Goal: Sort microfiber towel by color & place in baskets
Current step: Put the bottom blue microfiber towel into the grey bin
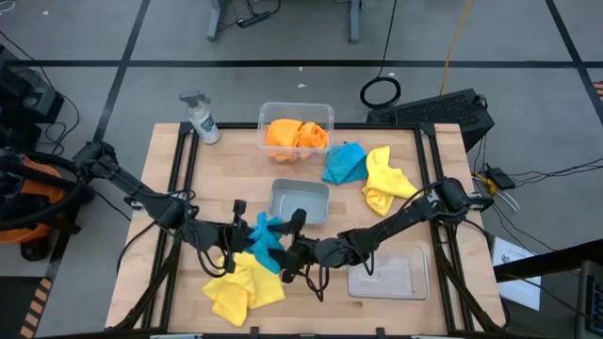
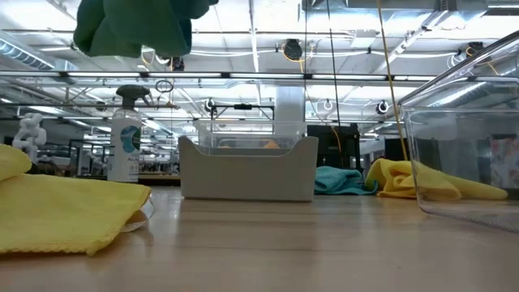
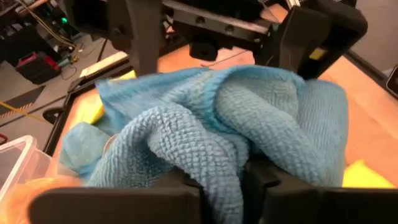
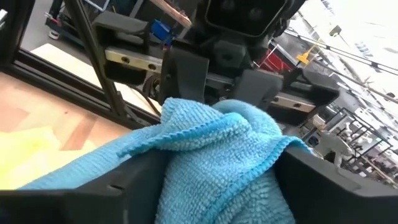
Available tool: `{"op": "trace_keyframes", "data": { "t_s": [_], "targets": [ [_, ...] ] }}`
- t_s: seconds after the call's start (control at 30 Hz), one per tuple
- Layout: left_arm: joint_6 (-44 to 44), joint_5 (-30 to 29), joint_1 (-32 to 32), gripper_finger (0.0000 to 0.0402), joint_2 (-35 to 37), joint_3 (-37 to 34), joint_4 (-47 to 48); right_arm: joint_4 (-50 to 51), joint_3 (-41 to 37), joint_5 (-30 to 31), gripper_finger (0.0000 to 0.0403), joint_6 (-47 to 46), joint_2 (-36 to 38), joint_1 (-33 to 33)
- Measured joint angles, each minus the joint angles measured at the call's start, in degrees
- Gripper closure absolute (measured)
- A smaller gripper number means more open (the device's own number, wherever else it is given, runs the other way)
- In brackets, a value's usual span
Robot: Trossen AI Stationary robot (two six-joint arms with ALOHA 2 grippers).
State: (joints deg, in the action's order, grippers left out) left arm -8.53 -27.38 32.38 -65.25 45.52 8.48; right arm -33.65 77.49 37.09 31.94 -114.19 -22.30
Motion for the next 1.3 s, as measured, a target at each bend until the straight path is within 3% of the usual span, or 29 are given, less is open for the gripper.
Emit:
{"op": "trace_keyframes", "data": {
  "t_s": [0.17,0.33,0.5,0.63,0.77,0.93,1.13,1.3],
  "targets": [
    [0.2,-0.3,0.5,0.0275,0.0,0.0,-0.2,0.4,0.0,-0.6,0.0204,0.0,0.0,-0.1],
    [0.7,-0.9,0.5,0.0209,0.0,0.0,-0.3,1.1,0.0,-1.3,0.0301,0.1,0.0,-0.2],
    [1.1,-0.4,0.5,0.0162,0.0,0.0,0.0,1.8,0.0,-3.5,0.0385,0.7,0.0,-0.2],
    [2.8,-0.3,0.7,0.0144,0.2,0.0,1.4,2.0,0.0,-1.5,0.038,3.0,0.0,-0.6],
    [5.2,1.7,1.5,0.014,0.5,0.1,4.4,4.3,-0.1,5.9,0.0371,4.8,1.7,-0.9],
    [6.7,-0.2,2.7,0.014,0.9,0.1,8.1,10.4,-0.1,12.8,0.0384,6.7,5.5,-2.2],
    [6.3,-7.9,2.7,0.014,1.0,0.1,8.3,16.4,-0.1,13.3,0.0387,4.2,9.5,-3.1],
    [6.2,-9.8,1.3,0.014,0.7,0.1,6.4,18.1,0.0,12.9,0.0384,2.5,10.5,-3.2]
  ]
}}
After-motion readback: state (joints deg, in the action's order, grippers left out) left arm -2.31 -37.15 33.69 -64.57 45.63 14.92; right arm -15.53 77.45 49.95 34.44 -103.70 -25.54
